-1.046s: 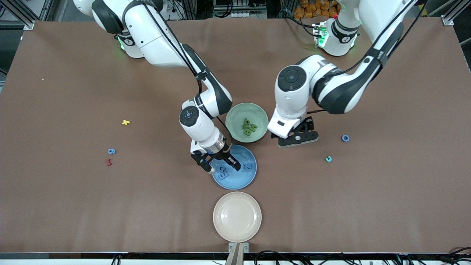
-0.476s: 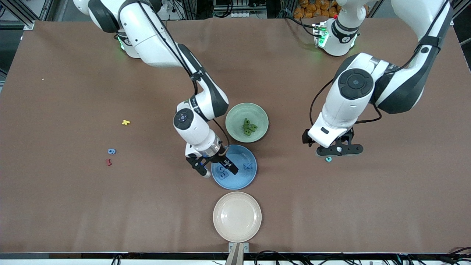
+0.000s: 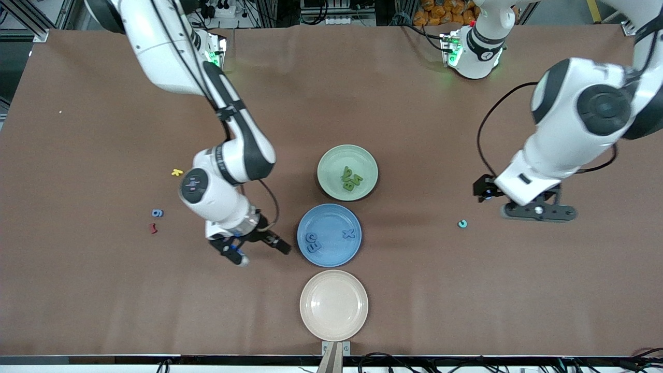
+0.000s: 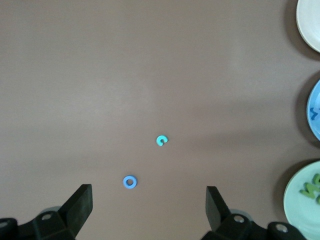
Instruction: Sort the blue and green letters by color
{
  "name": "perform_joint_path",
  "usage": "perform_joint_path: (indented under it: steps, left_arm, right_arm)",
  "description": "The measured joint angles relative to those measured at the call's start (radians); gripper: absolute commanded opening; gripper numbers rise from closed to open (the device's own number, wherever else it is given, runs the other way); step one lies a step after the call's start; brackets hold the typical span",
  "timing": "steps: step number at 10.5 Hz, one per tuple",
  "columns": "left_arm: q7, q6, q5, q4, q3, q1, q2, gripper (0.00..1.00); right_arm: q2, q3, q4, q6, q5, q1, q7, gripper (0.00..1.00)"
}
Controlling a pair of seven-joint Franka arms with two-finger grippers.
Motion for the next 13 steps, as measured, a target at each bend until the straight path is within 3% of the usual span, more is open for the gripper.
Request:
perform_joint_path:
  steps: [3, 8, 10, 13]
  left_arm:
    - [0.109, -0.080, -0.102, 0.001, 0.132, -0.051, -0.106, 1.00]
    - [0.170, -0.178, -0.140, 0.001, 0.216, -0.069, -0.242, 1.00]
    - [0.206, -0.206, -0.158, 0.000, 0.256, -0.078, -0.277, 1.00]
    - [0.209, -0.232, -0.161, 0.000, 0.265, -0.079, -0.308, 1.00]
  right_arm:
    - [-0.112, -0.002, -0.158, -0.038, -0.020, -0.123, -0.247, 1.00]
    - [-0.232, -0.002, -0.306, -0.197, -0.344, -0.338, -0.608, 1.00]
    - [-0.275, -0.002, -0.374, -0.196, -0.417, -0.381, -0.679, 1.00]
    - [-0.300, -0.001, -0.510, -0.029, -0.427, -0.431, -0.727, 1.00]
